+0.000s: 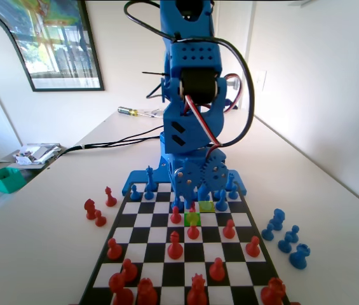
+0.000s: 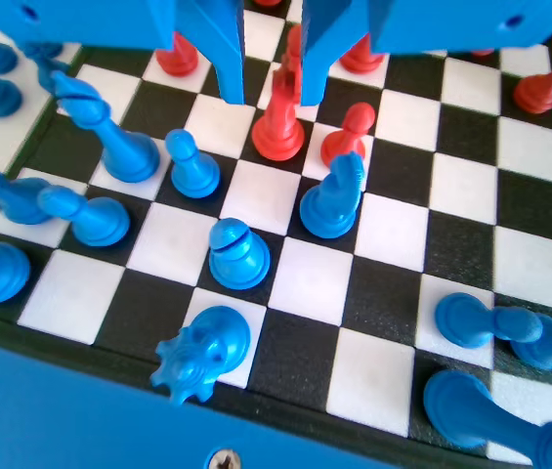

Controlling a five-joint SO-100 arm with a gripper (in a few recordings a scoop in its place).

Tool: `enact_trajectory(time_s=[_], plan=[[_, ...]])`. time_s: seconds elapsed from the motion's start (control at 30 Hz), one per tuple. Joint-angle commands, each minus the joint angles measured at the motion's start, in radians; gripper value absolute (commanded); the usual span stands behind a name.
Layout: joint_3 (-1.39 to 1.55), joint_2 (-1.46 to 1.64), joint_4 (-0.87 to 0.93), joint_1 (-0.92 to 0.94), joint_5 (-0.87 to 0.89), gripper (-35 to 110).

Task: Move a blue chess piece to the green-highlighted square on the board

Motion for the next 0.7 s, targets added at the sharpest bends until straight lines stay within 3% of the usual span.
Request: enact_trajectory(time_s=[0.0,0.67], plan=[[0.008,0.006,-0.008,-0.017,-0.002,12],[-0.015,-0.012,-0.034,0.011,-0.023,10]])
